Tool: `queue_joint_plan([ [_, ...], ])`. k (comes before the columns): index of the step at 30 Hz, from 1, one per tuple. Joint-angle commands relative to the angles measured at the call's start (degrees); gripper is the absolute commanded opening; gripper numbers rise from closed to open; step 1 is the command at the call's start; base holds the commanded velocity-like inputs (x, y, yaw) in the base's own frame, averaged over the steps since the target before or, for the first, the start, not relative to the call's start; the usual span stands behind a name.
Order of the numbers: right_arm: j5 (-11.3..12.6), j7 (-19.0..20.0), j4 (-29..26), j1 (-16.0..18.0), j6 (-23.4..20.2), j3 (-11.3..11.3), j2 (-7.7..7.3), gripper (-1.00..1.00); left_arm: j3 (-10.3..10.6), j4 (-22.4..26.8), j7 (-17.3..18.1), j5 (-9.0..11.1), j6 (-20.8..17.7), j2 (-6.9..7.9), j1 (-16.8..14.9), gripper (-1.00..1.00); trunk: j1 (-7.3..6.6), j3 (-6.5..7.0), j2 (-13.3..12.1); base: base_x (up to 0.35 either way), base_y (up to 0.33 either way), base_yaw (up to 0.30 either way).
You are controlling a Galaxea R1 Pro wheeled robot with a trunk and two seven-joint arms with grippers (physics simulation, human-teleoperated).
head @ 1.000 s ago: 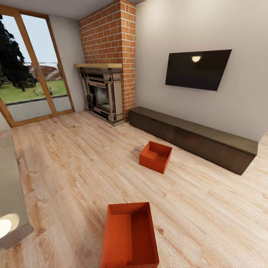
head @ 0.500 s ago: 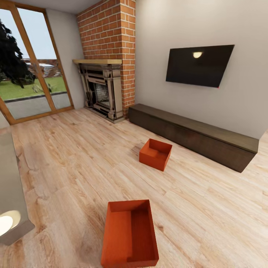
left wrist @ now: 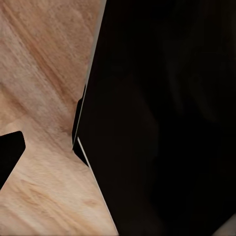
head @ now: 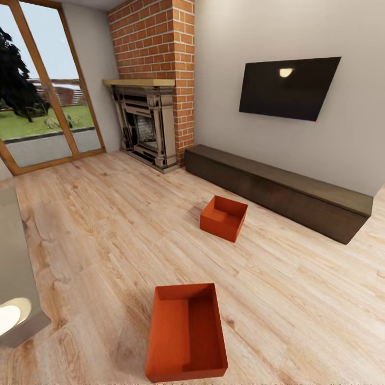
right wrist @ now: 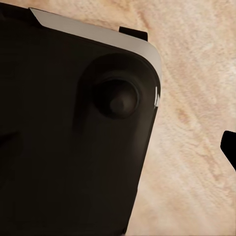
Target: Move the two storage containers from the living room to the garage. In the garage, place one container on the floor and stack the other container on top of it (either order is fine).
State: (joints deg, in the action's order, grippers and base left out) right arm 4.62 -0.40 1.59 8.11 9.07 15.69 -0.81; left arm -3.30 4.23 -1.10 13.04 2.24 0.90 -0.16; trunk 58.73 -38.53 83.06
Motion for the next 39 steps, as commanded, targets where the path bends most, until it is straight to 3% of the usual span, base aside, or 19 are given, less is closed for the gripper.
queue_joint_plan([
  [1, 0.5, 0.0, 0.2, 0.1, 0.3, 0.5, 0.02, 1.0, -0.3, 0.0, 0.0, 0.1, 0.1, 0.0, 0.0, 1.0, 0.0, -0.14, 0.0, 0.0, 0.0, 0.0],
  [39, 0.5, 0.0, 0.2, 0.1, 0.3, 0.5, 0.02, 1.0, -0.3, 0.0, 0.0, 0.1, 0.1, 0.07, 0.0, 1.0, 0.0, -3.59, 0.0, 0.0, 0.0, 0.0],
])
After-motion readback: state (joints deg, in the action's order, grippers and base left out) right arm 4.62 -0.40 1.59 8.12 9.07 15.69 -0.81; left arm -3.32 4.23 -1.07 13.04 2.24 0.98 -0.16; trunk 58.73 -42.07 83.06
